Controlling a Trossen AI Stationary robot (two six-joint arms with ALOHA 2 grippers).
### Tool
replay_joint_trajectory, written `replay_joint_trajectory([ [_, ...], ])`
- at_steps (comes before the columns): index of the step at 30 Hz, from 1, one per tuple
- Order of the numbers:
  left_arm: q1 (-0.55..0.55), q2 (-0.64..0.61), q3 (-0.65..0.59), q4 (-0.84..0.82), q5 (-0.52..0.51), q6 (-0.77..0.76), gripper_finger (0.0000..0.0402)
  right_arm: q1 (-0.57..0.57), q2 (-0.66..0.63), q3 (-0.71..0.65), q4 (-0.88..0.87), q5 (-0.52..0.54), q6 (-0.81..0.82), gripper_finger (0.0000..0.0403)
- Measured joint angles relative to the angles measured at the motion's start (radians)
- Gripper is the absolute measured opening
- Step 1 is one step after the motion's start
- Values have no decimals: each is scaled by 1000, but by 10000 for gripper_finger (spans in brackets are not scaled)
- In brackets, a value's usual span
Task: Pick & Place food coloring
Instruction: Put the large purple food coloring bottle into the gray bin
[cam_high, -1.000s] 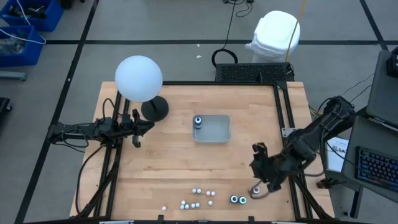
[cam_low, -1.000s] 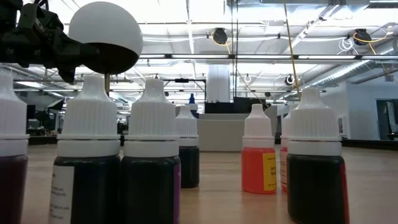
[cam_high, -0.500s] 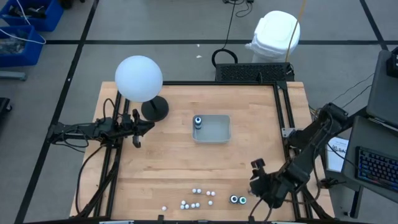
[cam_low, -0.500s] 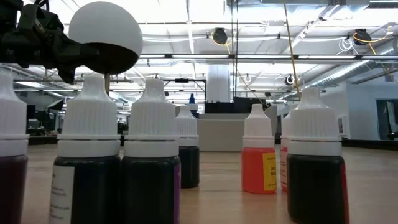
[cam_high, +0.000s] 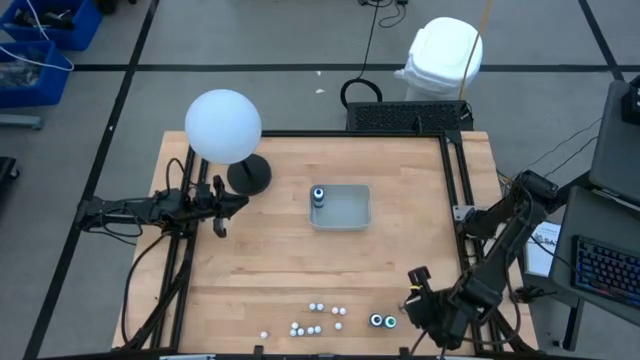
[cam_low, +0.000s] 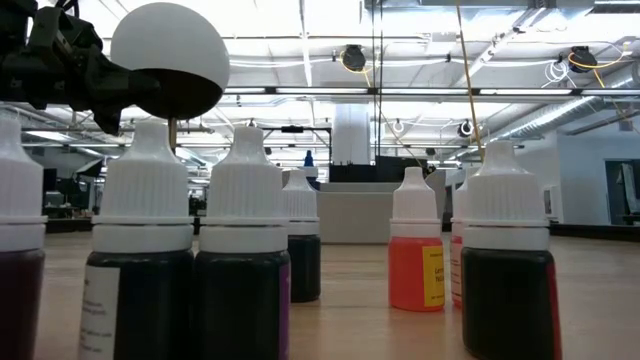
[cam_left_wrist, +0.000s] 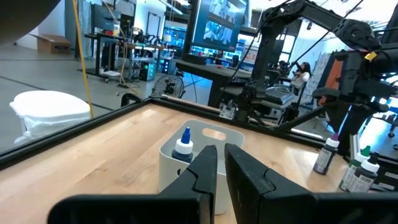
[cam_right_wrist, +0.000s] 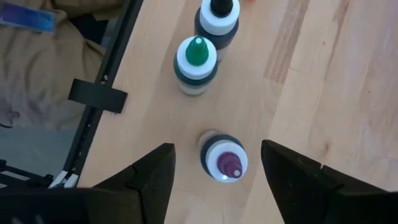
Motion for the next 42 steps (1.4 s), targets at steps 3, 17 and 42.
replay_joint_trajectory([
  [3,0,0,0,0,0,2,37,4,-1,-25,31,-1,0,228],
  [17,0,0,0,0,0,1,37,-5,0,-146,119,1,-18,225],
  [42,0,0,0,0,-1,0,37,-70,-4,-166,133,-61,-80,111],
])
